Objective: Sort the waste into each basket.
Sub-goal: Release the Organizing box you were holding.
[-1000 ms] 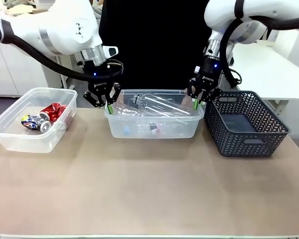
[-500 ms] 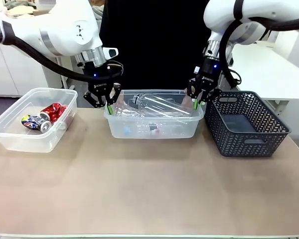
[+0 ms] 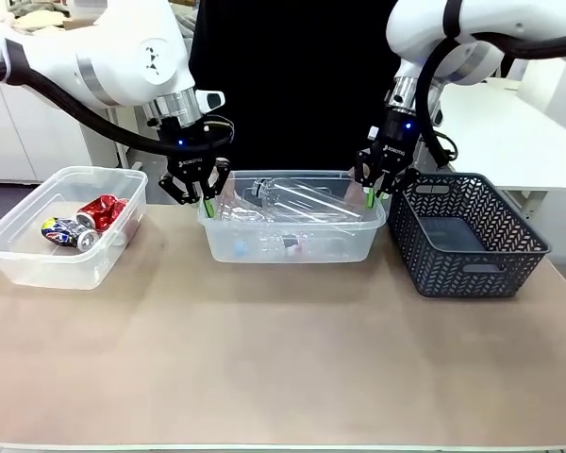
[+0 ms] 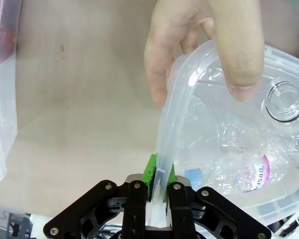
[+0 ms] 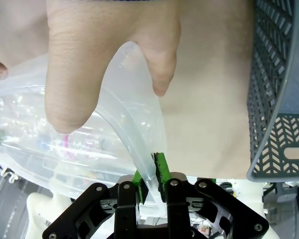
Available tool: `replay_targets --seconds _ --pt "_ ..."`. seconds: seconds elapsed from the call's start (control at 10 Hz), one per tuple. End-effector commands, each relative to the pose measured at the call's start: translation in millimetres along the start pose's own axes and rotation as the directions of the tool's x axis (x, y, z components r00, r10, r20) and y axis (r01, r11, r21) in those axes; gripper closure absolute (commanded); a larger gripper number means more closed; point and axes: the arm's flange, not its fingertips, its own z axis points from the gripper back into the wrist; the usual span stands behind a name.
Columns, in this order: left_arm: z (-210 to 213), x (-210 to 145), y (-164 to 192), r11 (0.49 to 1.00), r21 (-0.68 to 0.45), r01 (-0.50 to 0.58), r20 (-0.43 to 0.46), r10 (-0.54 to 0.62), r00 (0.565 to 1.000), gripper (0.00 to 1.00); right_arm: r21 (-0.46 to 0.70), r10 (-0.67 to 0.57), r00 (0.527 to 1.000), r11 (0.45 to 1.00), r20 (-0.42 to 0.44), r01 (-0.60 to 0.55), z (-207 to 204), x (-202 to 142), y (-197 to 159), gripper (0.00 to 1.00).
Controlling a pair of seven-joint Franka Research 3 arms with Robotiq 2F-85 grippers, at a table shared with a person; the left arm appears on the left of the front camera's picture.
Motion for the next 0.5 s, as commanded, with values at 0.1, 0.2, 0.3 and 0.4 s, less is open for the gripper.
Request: replay_targets --seconds 0.1,0.2,0.3,0.4 --pt "7.1 -3.4 -0.8 1.0 -0.004 0.01 0.027 -0.01 1.0 0.0 0.103 0.026 0.989 0.994 0.145 -0.041 6.3 -10.7 -10.0 0.0" --pt "12.3 -5.2 2.3 1.0 -0.02 0.001 0.055 0.0 0.999 0.0 0.123 0.038 0.979 0.99 0.202 -0.064 8.4 -15.5 -12.7 0.0" --pt "19.1 -8.7 6.6 0.999 -0.047 -0.008 0.098 0.012 0.995 0.0 0.151 0.049 0.962 0.984 0.269 -0.092 12.1 -21.1 -15.7 0.0" --pt "27.6 -13.6 11.4 0.997 -0.075 -0.021 0.159 0.032 0.987 0.12 0.178 0.058 0.936 0.976 0.347 -0.126 16.9 -26.2 -20.3 0.1"
